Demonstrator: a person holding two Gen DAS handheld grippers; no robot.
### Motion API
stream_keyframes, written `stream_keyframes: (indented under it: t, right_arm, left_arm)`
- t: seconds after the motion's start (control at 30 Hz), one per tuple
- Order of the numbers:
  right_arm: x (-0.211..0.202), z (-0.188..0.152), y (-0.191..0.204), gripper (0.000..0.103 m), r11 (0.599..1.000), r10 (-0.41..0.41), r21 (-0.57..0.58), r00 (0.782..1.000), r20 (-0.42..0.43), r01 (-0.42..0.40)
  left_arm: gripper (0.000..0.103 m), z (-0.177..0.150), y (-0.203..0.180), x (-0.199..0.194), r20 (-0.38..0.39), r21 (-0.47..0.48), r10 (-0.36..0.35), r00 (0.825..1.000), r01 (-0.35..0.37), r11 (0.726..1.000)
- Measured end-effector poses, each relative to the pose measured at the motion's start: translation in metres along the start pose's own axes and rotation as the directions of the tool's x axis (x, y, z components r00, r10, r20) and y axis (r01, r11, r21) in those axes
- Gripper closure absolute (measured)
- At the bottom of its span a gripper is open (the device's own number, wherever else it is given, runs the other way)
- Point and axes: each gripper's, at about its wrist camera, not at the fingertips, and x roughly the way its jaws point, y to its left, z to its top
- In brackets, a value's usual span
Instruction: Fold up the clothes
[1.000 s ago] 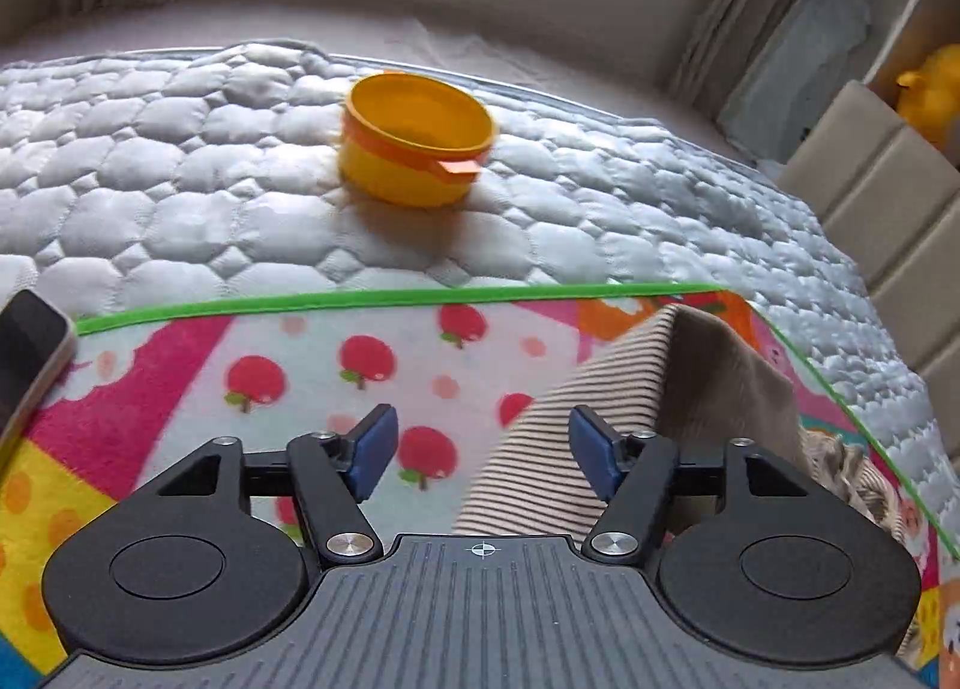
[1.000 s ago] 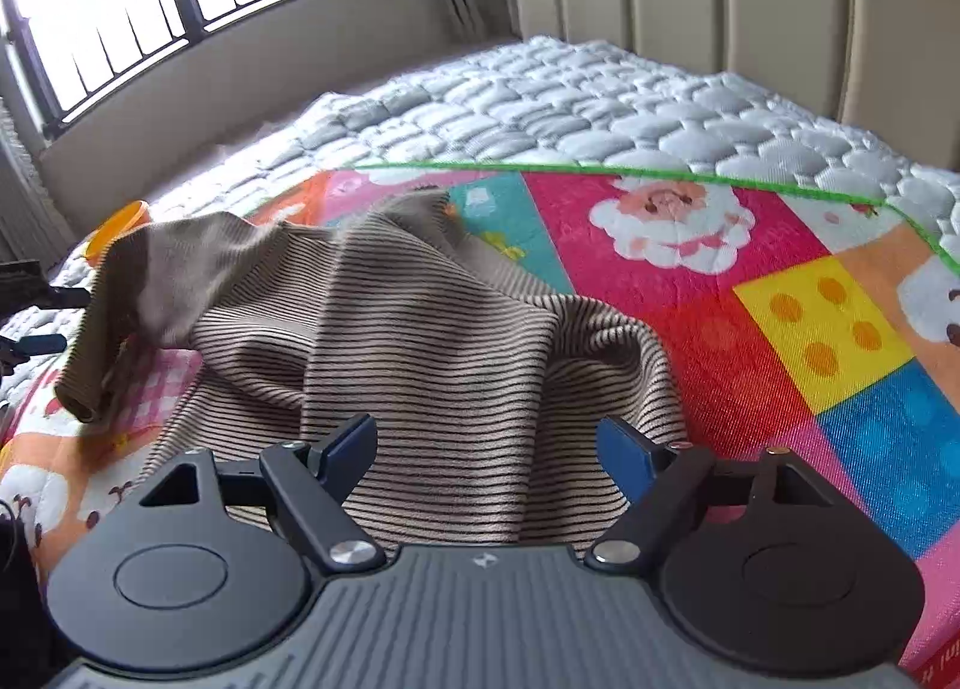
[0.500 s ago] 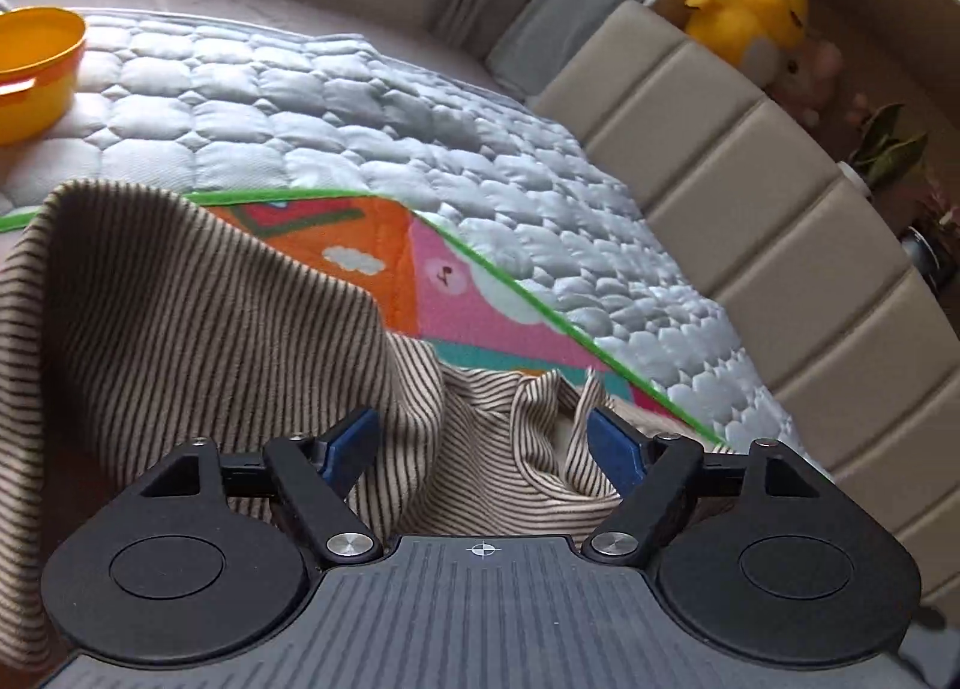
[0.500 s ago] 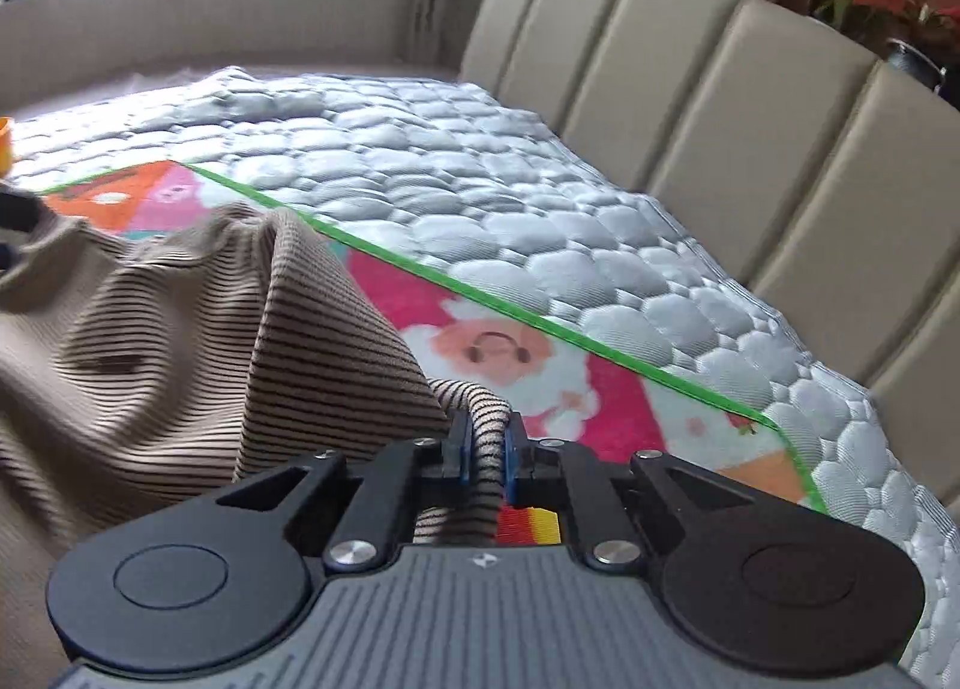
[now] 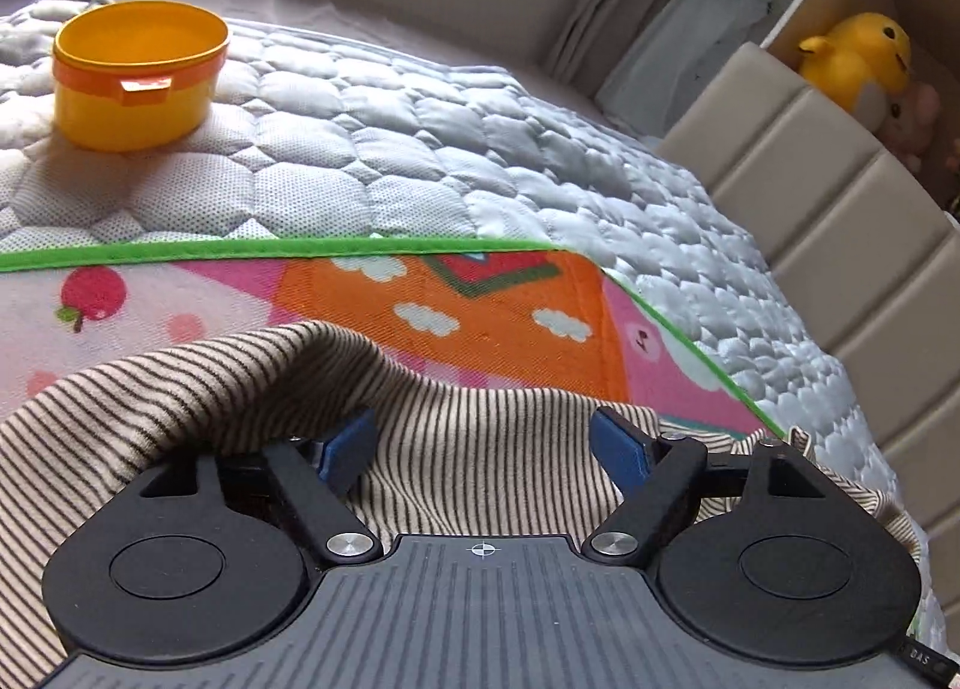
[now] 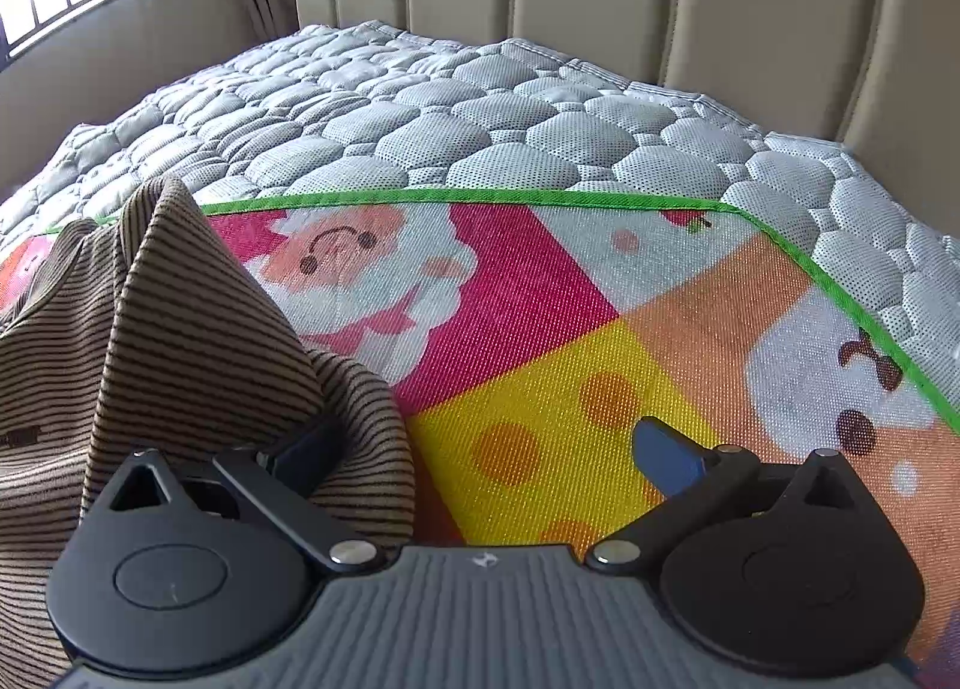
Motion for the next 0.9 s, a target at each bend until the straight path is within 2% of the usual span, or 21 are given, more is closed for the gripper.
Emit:
stream_keyframes:
  t: [0.03, 0.07, 0.1, 0.13, 0.2, 0.23, 0.3, 0.33, 0.4, 0.43, 0.5, 0.53, 0.57, 0.63, 0.7, 0.8, 0.83, 0.9]
  right_arm:
    - [-0.013, 0.004, 0.007, 0.0, 0.999, -0.025, -0.022, 0.998, 0.063, 0.026]
    - [-0.032, 0.007, 0.02, 0.0, 0.996, -0.034, -0.076, 0.983, 0.181, 0.049]
    - [-0.053, 0.01, 0.034, 0.0, 0.988, -0.03, -0.137, 0.951, 0.308, 0.076]
    - [-0.067, 0.014, 0.05, 0.0, 0.976, -0.006, -0.198, 0.925, 0.381, 0.088]
    - [-0.079, 0.024, 0.084, 0.0, 0.953, 0.103, -0.302, 0.914, 0.392, 0.022]
    - [-0.081, 0.027, 0.105, 0.0, 0.939, 0.158, -0.344, 0.917, 0.366, -0.024]
    - [-0.075, 0.027, 0.142, 0.0, 0.912, 0.214, -0.405, 0.918, 0.334, -0.065]
    - [-0.068, 0.023, 0.166, 0.0, 0.891, 0.22, -0.45, 0.919, 0.326, -0.053]
    - [-0.045, 0.015, 0.204, 0.0, 0.837, 0.173, -0.546, 0.929, 0.327, 0.037]
    - [-0.028, 0.011, 0.216, 0.0, 0.797, 0.123, -0.592, 0.93, 0.346, 0.115]
    - [0.006, 0.004, 0.232, 0.0, 0.698, 0.011, -0.658, 0.915, 0.404, 0.282]
    - [0.022, 0.004, 0.23, 0.0, 0.656, -0.046, -0.67, 0.905, 0.424, 0.347]
    - [0.032, 0.011, 0.221, 0.0, 0.673, -0.066, -0.655, 0.91, 0.409, 0.343]
    - [0.044, 0.033, 0.202, 0.0, 0.742, -0.088, -0.601, 0.932, 0.352, 0.297]
    - [0.05, 0.052, 0.192, 0.0, 0.786, -0.084, -0.57, 0.954, 0.287, 0.24]
    - [0.029, 0.061, 0.175, 0.0, 0.832, 0.008, -0.539, 0.971, 0.241, 0.127]
    - [0.013, 0.06, 0.168, 0.0, 0.843, 0.037, -0.529, 0.97, 0.242, 0.1]
    - [-0.023, 0.049, 0.155, 0.0, 0.843, 0.101, -0.536, 0.968, 0.231, 0.04]
  left_arm:
    - [0.019, 0.0, -0.001, 0.0, 0.0, 0.008, 0.004, 1.0, -0.004, 1.0]
    - [0.019, -0.001, -0.004, -0.002, -0.001, 0.018, 0.007, 1.0, -0.007, 1.0]
    - [0.018, -0.001, -0.007, -0.005, -0.004, 0.021, -0.007, 1.0, 0.007, 1.0]
    - [0.016, -0.002, -0.009, -0.009, -0.006, 0.021, -0.034, 0.999, 0.034, 0.999]
    - [0.015, -0.003, -0.015, -0.016, -0.017, 0.024, -0.133, 0.991, 0.133, 0.991]
    - [0.013, -0.004, -0.02, -0.017, -0.031, 0.025, -0.189, 0.981, 0.19, 0.981]
    - [0.013, -0.008, -0.029, -0.016, -0.064, 0.019, -0.298, 0.953, 0.299, 0.954]
    - [0.013, -0.011, -0.032, -0.014, -0.078, 0.021, -0.323, 0.943, 0.325, 0.945]
    - [0.013, -0.016, -0.035, -0.007, -0.101, 0.038, -0.327, 0.94, 0.332, 0.943]
    - [0.013, -0.017, -0.034, -0.003, -0.105, 0.046, -0.305, 0.947, 0.311, 0.949]
    - [0.013, -0.019, -0.025, 0.005, -0.102, 0.063, -0.219, 0.97, 0.226, 0.972]
    - [0.019, -0.018, -0.019, 0.008, -0.098, 0.063, -0.193, 0.976, 0.199, 0.978]
    - [0.025, -0.016, -0.011, 0.011, -0.092, 0.056, -0.181, 0.979, 0.186, 0.981]
    - [0.026, -0.011, -0.002, 0.013, -0.086, 0.022, -0.181, 0.98, 0.183, 0.983]
    - [0.026, -0.008, 0.001, 0.015, -0.083, -0.002, -0.179, 0.98, 0.18, 0.984]
    - [0.026, -0.008, 0.001, 0.017, -0.078, 0.016, -0.172, 0.982, 0.174, 0.985]
    - [0.025, -0.009, 0.0, 0.016, -0.076, 0.026, -0.171, 0.982, 0.173, 0.985]
    - [0.024, -0.009, -0.002, 0.016, -0.076, 0.038, -0.172, 0.982, 0.175, 0.984]
